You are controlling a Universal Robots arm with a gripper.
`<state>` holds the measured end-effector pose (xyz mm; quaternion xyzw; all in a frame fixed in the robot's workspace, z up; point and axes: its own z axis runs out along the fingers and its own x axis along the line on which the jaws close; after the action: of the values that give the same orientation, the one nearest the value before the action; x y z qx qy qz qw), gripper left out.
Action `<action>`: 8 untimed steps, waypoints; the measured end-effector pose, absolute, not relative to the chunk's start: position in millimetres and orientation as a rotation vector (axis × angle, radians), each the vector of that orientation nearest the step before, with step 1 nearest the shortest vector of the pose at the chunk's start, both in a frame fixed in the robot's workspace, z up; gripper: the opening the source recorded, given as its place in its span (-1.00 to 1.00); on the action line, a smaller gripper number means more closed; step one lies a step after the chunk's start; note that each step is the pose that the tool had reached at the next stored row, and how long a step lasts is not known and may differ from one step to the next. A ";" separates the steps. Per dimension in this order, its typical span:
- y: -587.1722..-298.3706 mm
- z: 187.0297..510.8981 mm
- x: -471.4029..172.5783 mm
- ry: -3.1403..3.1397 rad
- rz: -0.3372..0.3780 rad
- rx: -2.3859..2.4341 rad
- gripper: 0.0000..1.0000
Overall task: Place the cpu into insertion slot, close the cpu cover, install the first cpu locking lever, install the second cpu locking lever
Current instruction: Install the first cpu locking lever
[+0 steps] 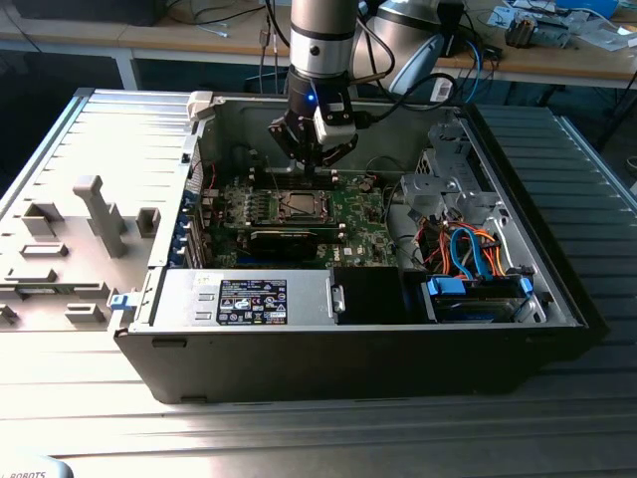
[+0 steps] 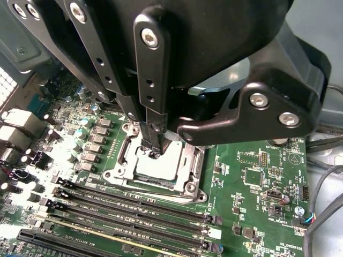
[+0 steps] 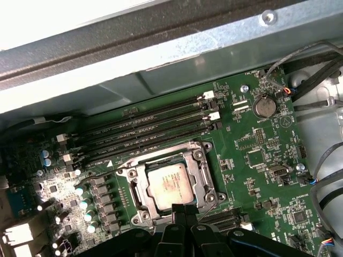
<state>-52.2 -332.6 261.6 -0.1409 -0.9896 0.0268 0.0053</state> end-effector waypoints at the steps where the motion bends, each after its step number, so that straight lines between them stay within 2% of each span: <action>1: -332.6 261.6 -52.2 -3.099 0.084 -0.441 -0.79; 8: -332.6 262.1 -52.2 -3.099 0.090 -0.441 -0.79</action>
<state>-52.2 -332.6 262.1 -0.1409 -0.9896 0.0287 0.0051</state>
